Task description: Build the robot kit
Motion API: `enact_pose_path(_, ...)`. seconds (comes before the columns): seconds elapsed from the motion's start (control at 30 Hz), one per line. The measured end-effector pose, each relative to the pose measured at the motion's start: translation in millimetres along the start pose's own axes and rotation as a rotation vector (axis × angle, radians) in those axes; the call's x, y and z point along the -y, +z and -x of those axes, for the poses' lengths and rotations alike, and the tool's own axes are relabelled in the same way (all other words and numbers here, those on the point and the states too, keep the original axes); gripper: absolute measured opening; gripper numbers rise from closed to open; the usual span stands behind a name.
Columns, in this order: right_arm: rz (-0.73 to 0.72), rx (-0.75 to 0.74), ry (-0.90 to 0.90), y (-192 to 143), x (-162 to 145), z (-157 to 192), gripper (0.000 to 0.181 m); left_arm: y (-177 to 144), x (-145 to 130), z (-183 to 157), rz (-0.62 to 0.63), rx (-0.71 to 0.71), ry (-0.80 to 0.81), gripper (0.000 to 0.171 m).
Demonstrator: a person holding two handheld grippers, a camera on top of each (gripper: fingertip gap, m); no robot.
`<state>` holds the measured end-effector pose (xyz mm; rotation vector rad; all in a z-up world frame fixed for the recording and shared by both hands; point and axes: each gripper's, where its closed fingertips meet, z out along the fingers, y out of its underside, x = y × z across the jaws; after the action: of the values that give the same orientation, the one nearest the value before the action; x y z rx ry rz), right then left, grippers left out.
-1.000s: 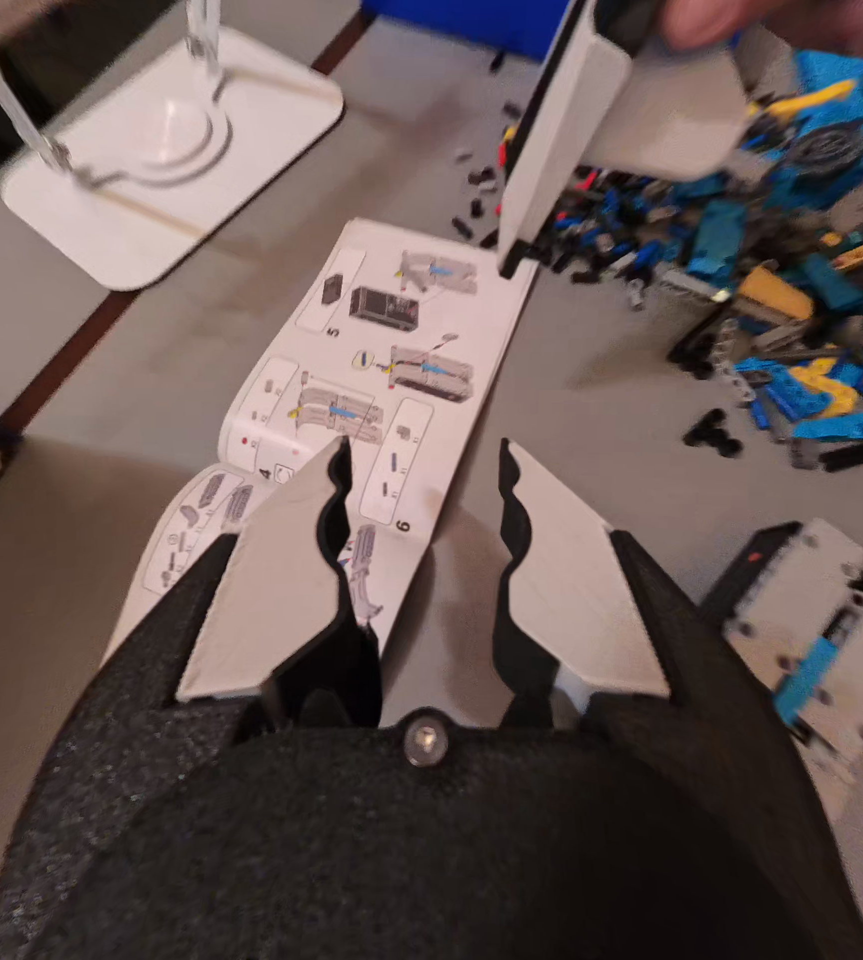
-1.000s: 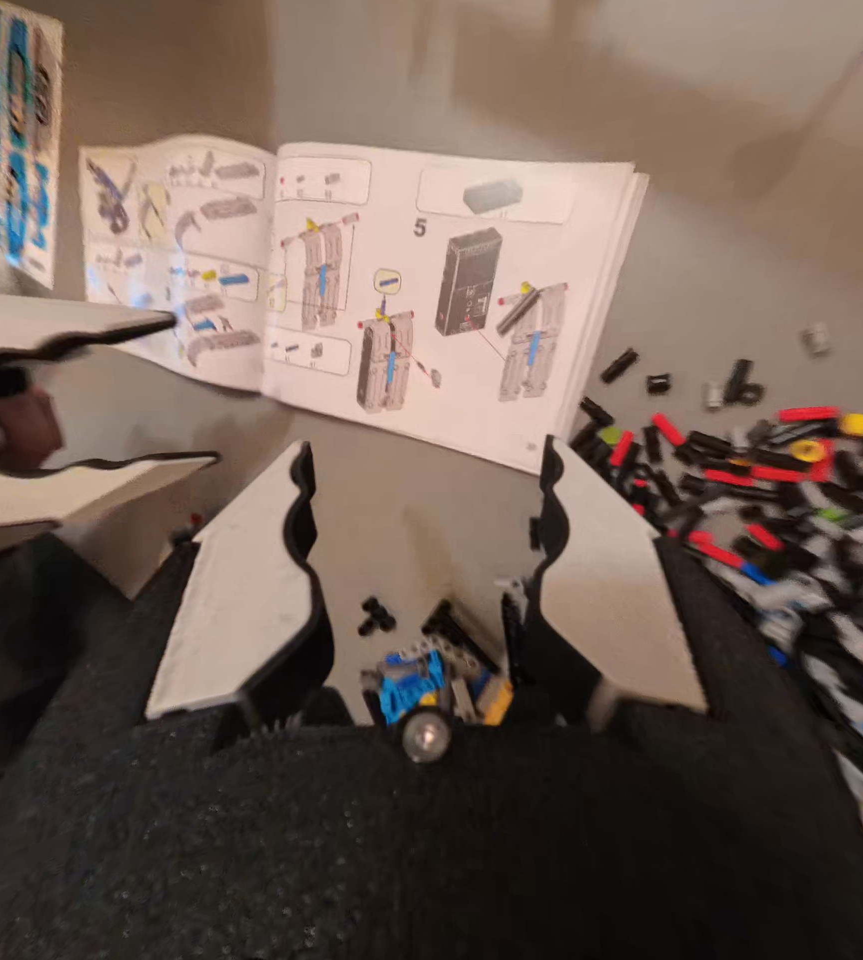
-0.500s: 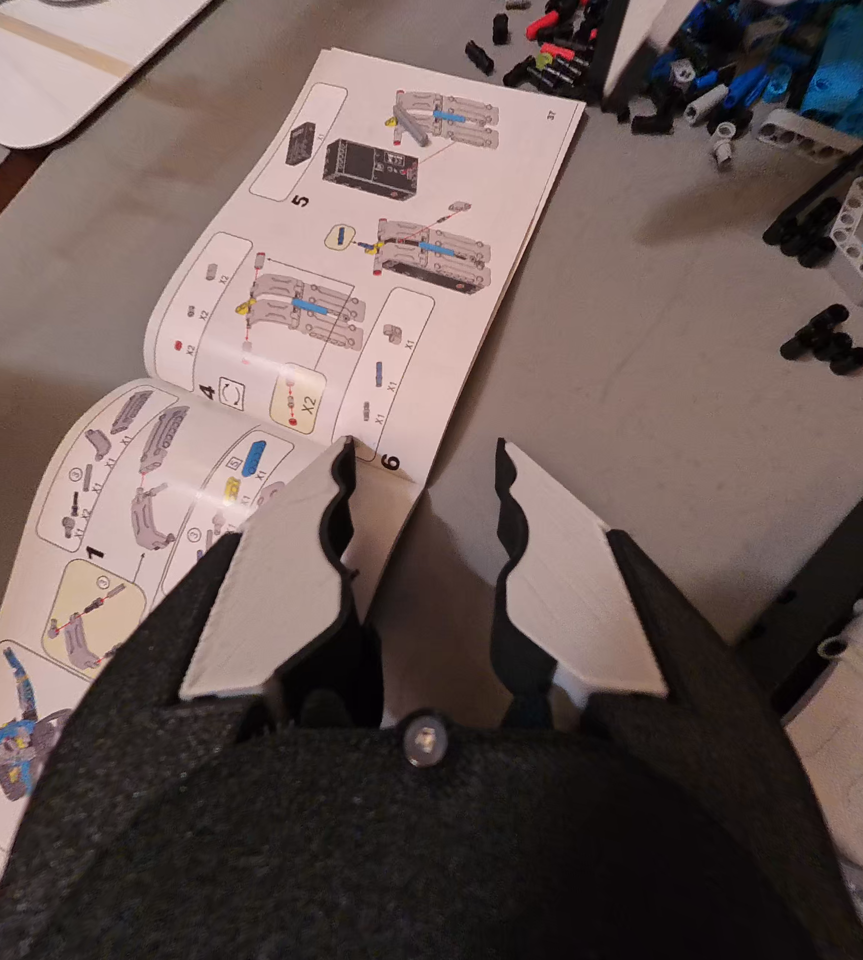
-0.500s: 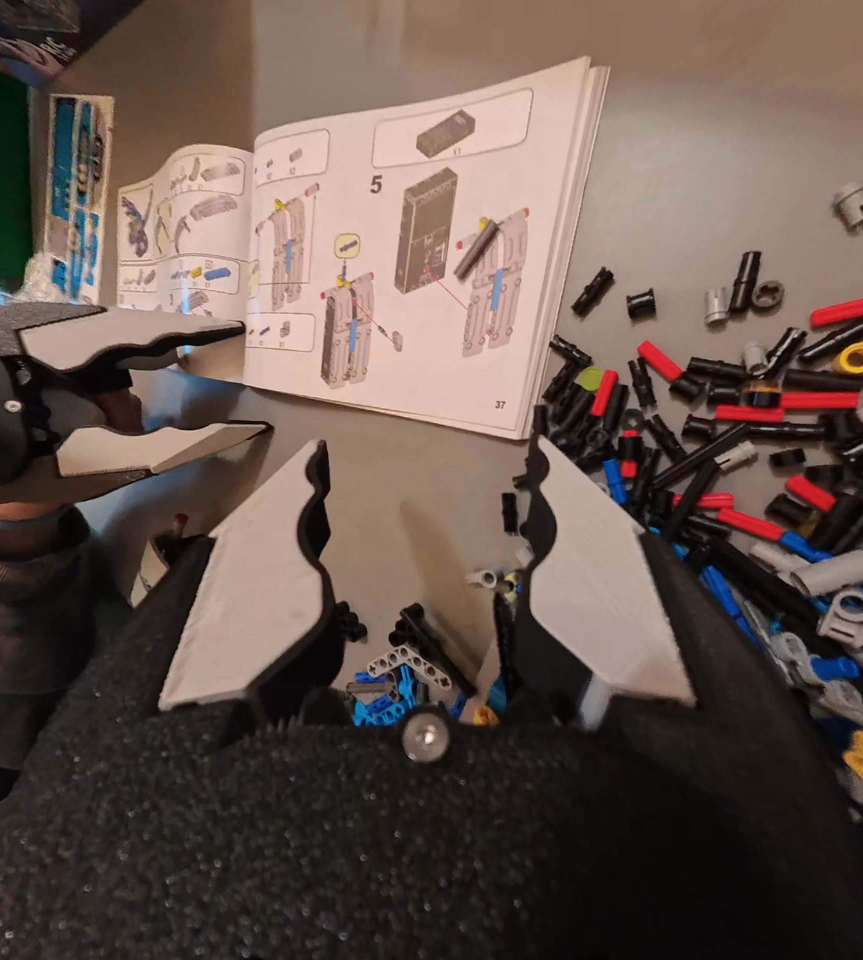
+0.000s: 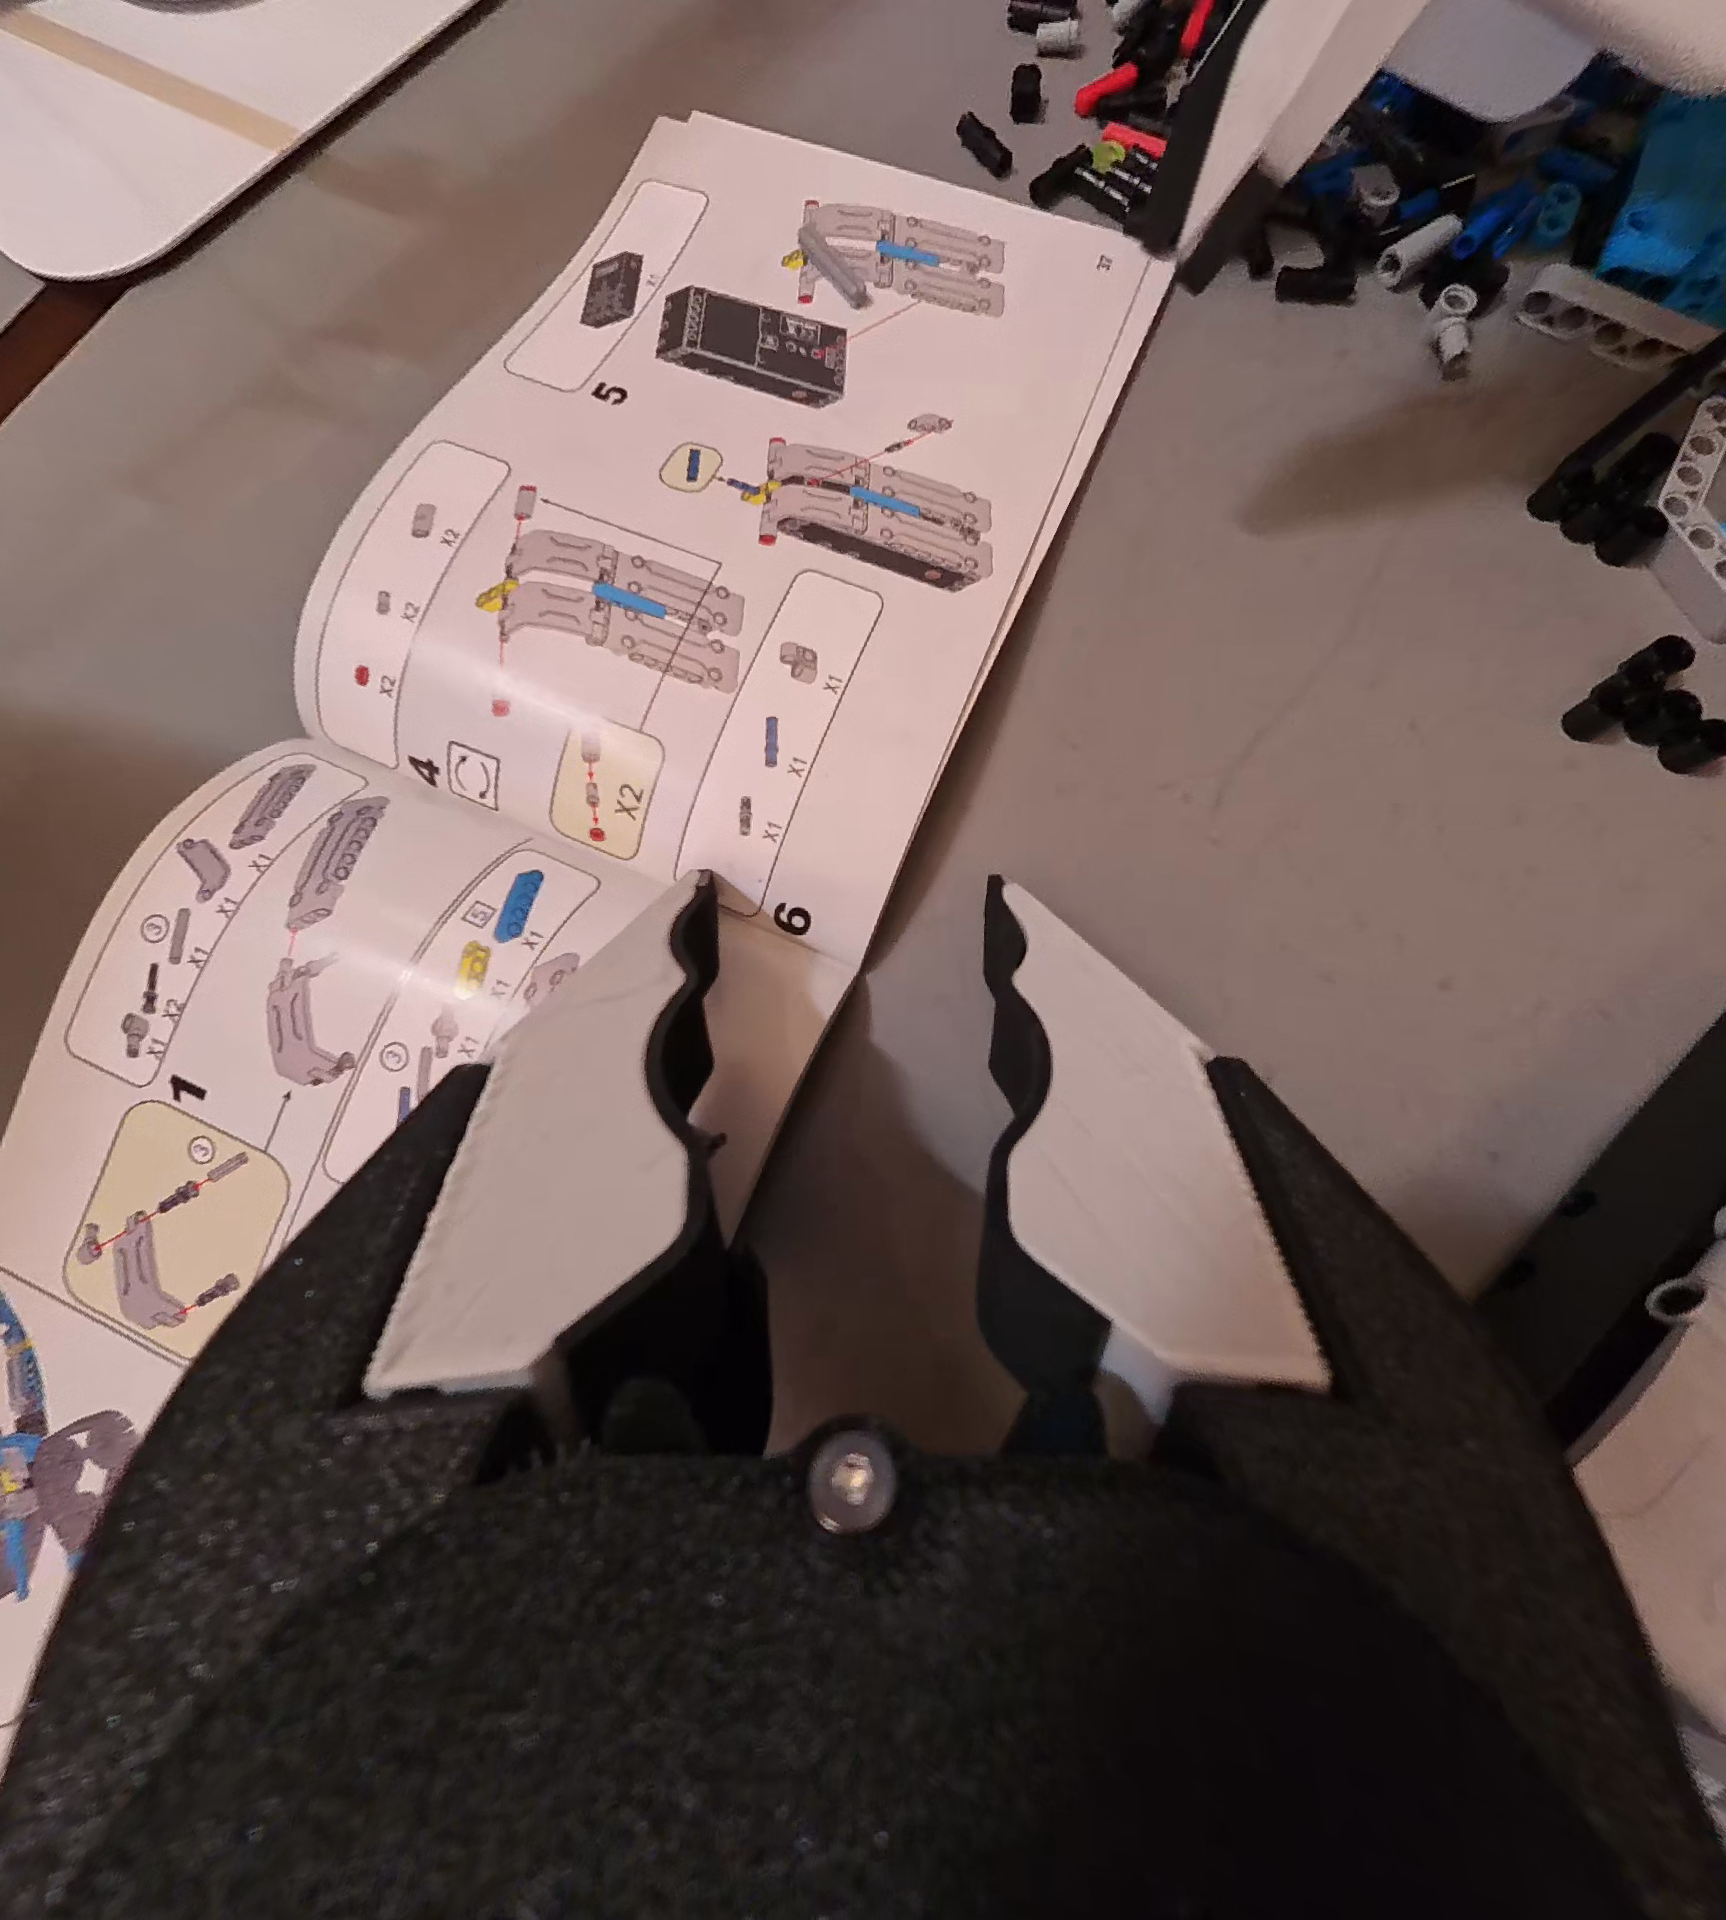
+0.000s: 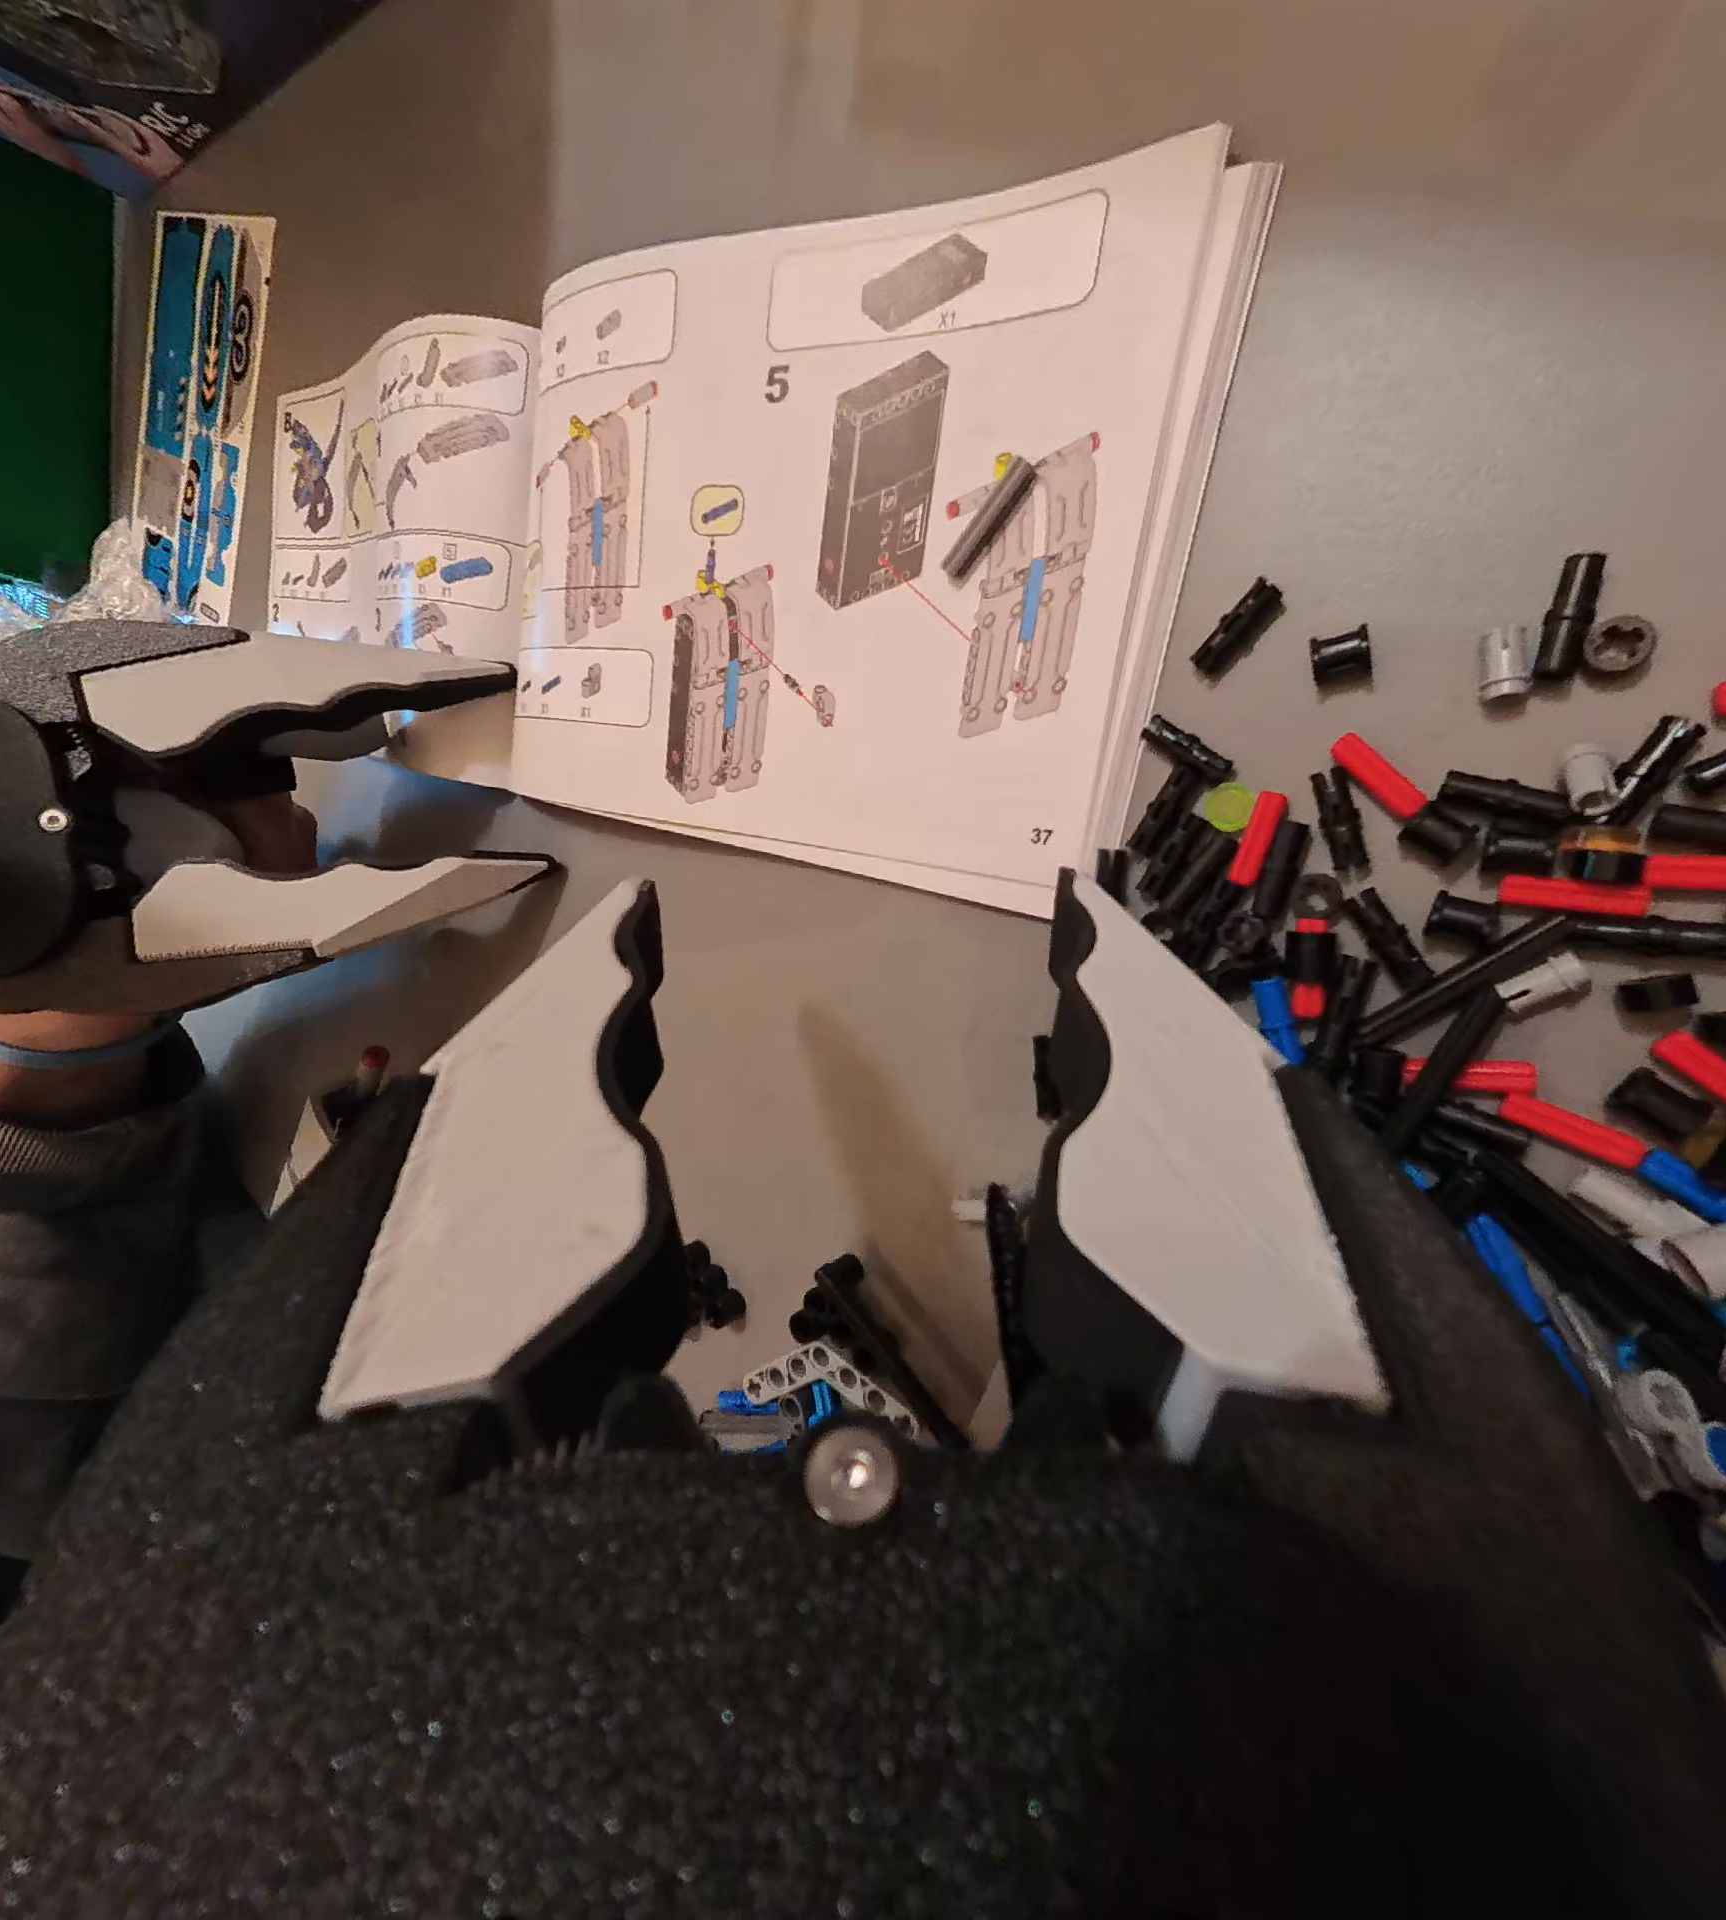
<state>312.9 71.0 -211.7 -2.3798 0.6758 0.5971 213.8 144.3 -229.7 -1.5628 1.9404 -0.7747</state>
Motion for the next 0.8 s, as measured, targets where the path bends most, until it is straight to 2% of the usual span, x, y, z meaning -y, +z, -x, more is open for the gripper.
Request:
enact_pose_path(0.17,0.010,-0.016,-0.015,2.3,-0.3,2.4,0.075,0.7,0.4,0.2,0.001,0.005,0.007,0.051)
enact_pose_path(0.37,0.031,0.058,-0.060,17.4,0.8,25.3,0.075,1.1,0.8,0.5,0.001,0.007,0.008,0.051)
enact_pose_path(0.53,-0.025,0.257,-0.057,30.8,13.7,63.1,0.076,1.1,0.8,0.4,0.001,0.006,0.007,0.051)
enact_pose_path(0.67,-0.168,0.448,-0.030,29.0,39.6,95.4,0.077,0.7,0.7,0.6,0.000,0.006,0.004,0.052)
enact_pose_path(0.8,-0.319,0.678,0.021,11.7,62.0,124.4,0.079,0.3,0.5,0.4,0.000,0.003,0.003,0.052)
